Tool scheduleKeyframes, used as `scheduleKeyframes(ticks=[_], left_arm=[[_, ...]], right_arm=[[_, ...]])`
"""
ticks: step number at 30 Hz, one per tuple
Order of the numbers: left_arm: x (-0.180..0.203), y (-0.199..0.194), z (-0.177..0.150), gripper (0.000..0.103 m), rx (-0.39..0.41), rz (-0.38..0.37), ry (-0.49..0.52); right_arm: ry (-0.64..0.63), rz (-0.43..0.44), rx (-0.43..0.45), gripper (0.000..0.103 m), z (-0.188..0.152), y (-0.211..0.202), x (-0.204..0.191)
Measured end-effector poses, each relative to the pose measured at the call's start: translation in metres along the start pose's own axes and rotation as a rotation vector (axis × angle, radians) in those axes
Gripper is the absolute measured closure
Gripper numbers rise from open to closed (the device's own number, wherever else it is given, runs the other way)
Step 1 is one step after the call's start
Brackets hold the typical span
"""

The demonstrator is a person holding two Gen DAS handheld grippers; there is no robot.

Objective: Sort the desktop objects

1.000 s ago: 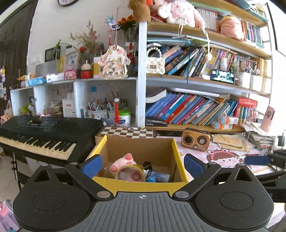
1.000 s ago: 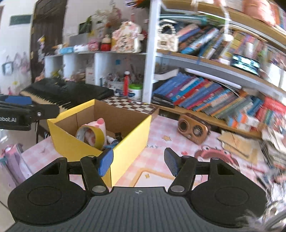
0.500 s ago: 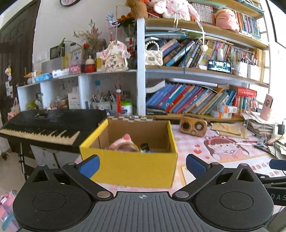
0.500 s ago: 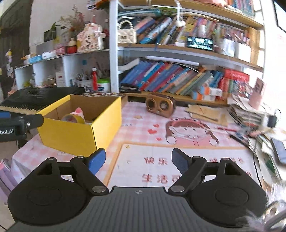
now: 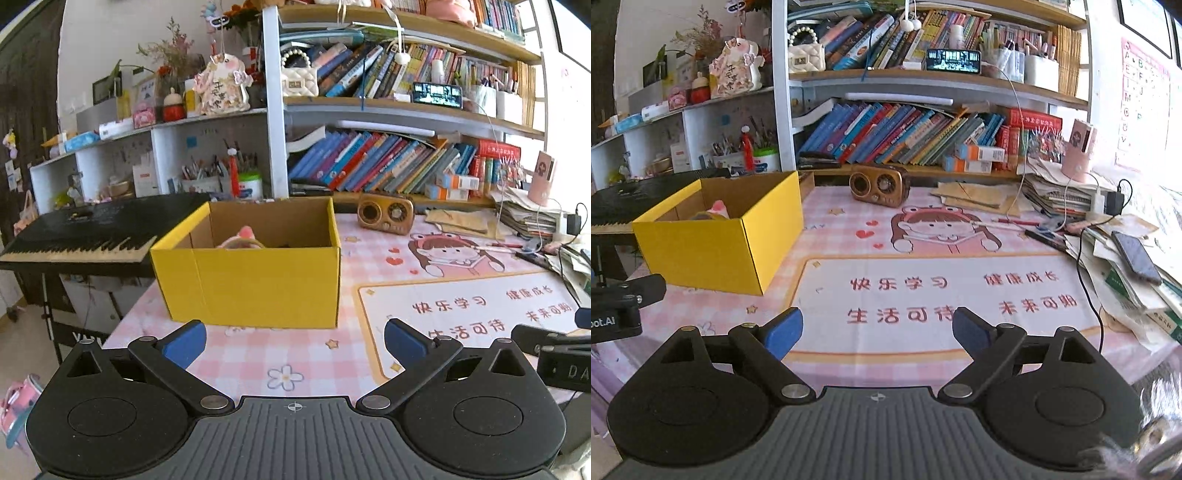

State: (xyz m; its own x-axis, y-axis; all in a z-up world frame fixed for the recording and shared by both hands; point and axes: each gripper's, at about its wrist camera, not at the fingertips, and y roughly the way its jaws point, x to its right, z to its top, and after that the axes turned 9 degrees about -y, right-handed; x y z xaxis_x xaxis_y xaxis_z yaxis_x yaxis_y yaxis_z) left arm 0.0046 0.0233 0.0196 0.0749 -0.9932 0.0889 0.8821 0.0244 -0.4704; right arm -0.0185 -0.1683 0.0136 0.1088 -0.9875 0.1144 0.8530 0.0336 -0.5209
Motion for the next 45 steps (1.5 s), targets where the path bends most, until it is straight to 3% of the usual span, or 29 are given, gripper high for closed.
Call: scheduleKeyframes(ticks=[7,23,45], left_arm=[[0.002,-0.006,-0.006,0.0,-0.009,-0.004,-0.007],[0.004,-0.012,-0.018,0.0,-0.056,0.026,0.005],[0.012,-0.015,-0.021,0.0,-0.081,0.003,0.027]], right_arm=[[-0.026,0.018,-0.022,0.008,-0.007,-0.003,-0.004],[-0.021,0.04,-0.058,0.006,-0.014,-0.005,-0.004],[-0.011,0.021,-0.096,0.0,-0.018,-0.005,0.001]])
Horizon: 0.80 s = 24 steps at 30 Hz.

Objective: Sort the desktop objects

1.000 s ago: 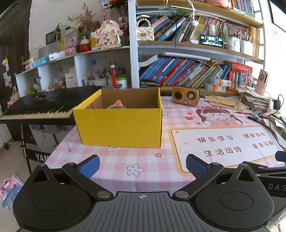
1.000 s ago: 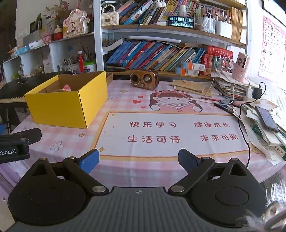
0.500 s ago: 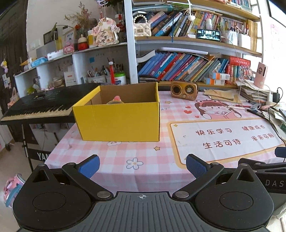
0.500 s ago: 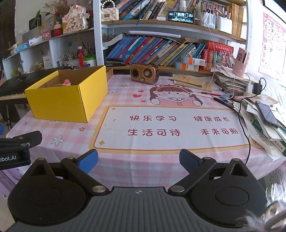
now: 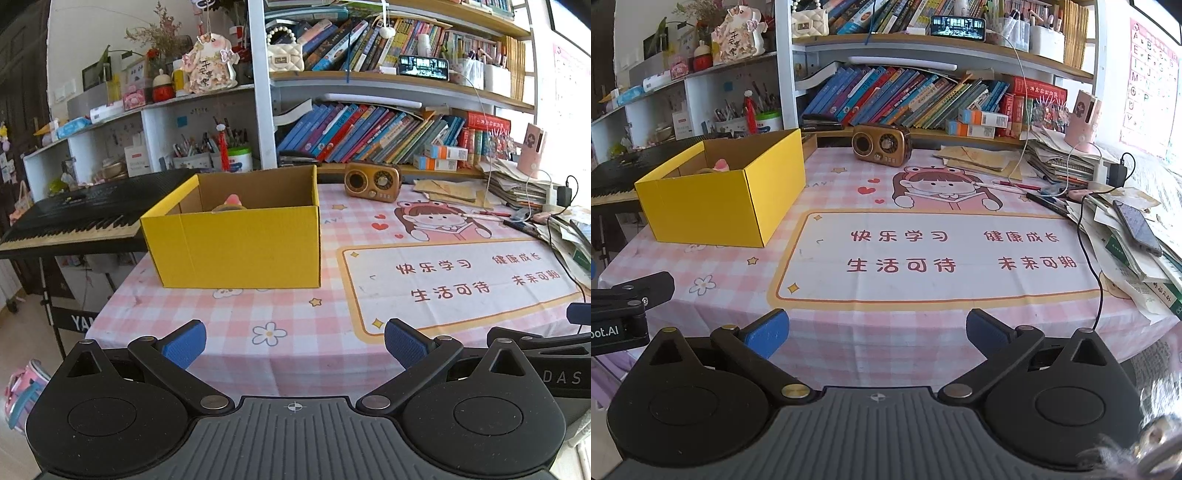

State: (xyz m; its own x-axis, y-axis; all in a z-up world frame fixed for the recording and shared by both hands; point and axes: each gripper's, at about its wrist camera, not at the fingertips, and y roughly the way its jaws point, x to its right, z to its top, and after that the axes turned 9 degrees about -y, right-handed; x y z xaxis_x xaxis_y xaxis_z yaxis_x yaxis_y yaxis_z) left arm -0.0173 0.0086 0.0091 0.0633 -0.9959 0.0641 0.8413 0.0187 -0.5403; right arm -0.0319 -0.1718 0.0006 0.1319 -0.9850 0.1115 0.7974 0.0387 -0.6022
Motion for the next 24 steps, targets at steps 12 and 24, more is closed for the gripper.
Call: scheduleKeyframes(ticks=[12,24], left_arm=[[0.0005,0.0012,-0.0029,0.0,-0.021,-0.005,-0.01],[0.0026,0.0044,-0.0034,0.0,-0.042,-0.019,-0.021]], right_arm=[[-0.005,0.007,-0.006,0.0,-0.0007,0.0009,-0.0013],[-0.002,0.008,-0.007,0.0,-0.0025,0.0024,-0.0019]])
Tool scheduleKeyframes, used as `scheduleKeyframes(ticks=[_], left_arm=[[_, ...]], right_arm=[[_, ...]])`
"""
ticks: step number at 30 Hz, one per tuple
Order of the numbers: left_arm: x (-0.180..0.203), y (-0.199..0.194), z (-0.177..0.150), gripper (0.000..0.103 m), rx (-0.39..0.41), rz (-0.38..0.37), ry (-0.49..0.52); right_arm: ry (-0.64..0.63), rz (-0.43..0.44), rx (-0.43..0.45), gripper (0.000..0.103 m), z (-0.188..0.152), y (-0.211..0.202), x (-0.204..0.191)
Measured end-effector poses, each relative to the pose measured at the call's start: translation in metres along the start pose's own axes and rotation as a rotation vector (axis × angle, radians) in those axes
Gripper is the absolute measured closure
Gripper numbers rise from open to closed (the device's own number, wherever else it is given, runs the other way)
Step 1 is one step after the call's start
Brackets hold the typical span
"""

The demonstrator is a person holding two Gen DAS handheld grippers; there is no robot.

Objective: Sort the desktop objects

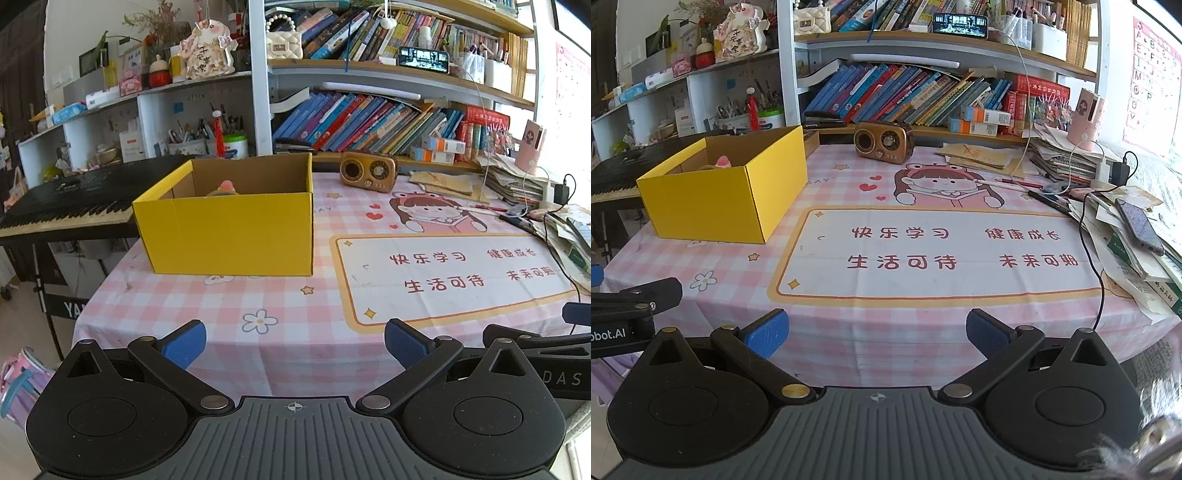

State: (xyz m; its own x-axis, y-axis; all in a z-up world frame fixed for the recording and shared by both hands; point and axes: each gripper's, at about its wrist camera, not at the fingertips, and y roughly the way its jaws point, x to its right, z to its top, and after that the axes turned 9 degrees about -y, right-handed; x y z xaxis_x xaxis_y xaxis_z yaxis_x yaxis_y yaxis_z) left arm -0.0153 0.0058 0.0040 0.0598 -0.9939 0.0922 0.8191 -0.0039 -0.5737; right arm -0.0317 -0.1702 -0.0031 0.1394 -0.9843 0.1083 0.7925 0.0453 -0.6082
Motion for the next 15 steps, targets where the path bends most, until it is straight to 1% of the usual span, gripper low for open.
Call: scheduleKeyframes(ticks=[5,11,15], left_arm=[[0.004,-0.001,0.0,0.0,0.007,0.008,0.02],[0.004,0.002,0.0,0.0,0.002,0.005,0.008],[0.005,0.009,0.003,0.0,-0.01,0.034,0.0]], right_arm=[[0.001,0.006,-0.006,0.0,-0.001,0.002,0.001],[0.0,0.015,-0.022,0.0,0.001,0.008,0.005],[-0.002,0.018,-0.029,0.0,0.003,0.013,0.009]])
